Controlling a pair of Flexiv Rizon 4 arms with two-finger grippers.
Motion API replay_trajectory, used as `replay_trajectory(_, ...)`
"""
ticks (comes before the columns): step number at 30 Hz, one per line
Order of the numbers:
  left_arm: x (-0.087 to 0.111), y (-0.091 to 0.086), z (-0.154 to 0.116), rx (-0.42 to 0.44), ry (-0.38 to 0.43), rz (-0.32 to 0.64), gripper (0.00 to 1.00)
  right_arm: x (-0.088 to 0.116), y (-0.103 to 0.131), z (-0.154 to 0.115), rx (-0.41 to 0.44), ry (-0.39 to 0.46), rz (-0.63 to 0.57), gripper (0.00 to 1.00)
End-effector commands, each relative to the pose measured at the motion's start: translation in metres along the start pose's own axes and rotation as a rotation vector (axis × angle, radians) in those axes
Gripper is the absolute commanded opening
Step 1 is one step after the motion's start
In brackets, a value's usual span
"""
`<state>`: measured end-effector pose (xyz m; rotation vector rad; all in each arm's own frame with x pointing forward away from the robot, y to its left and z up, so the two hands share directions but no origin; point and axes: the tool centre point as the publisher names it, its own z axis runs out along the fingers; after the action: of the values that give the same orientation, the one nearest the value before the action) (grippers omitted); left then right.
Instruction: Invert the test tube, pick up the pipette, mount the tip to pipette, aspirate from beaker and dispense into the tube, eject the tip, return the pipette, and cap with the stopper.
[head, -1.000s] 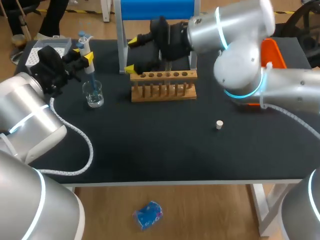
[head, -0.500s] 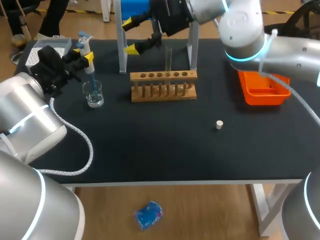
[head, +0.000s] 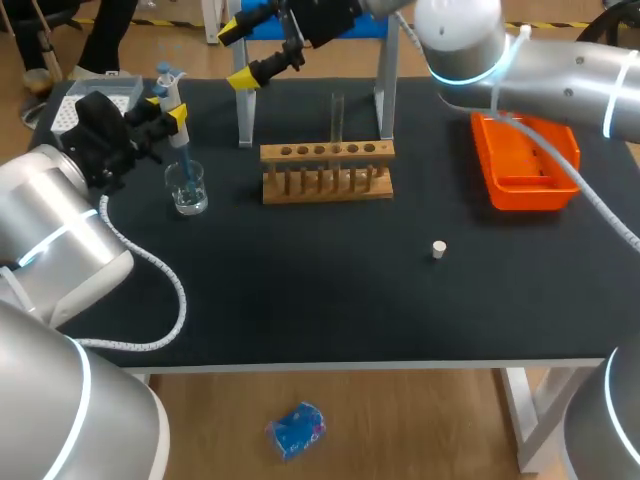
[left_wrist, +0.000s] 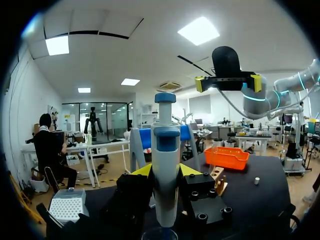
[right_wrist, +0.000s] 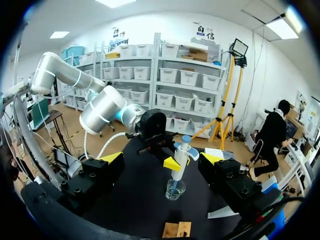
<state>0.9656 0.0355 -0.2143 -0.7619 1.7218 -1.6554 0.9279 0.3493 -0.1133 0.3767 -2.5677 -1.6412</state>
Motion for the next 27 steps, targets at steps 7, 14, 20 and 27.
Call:
replay_trajectory(7, 0.002, 0.000, 0.001, 0.003, -0.008, 0.000, 0.00, -0.007, -0.005, 0.001, -0.004, 0.053, 0.002, 1.00)
replay_trajectory(14, 0.002, 0.000, 0.001, 0.003, -0.008, 0.000, 0.00, -0.031, -0.003, 0.022, -0.039, 0.106, -0.012, 0.00)
replay_trajectory(20, 0.002, 0.000, 0.001, 0.003, -0.008, 0.000, 0.00, -0.043, 0.001, 0.041, -0.085, 0.150, -0.024, 0.00)
replay_trajectory(27, 0.002, 0.000, 0.001, 0.003, -0.008, 0.000, 0.00, -0.046, 0.012, 0.048, -0.143, 0.197, -0.062, 0.00)
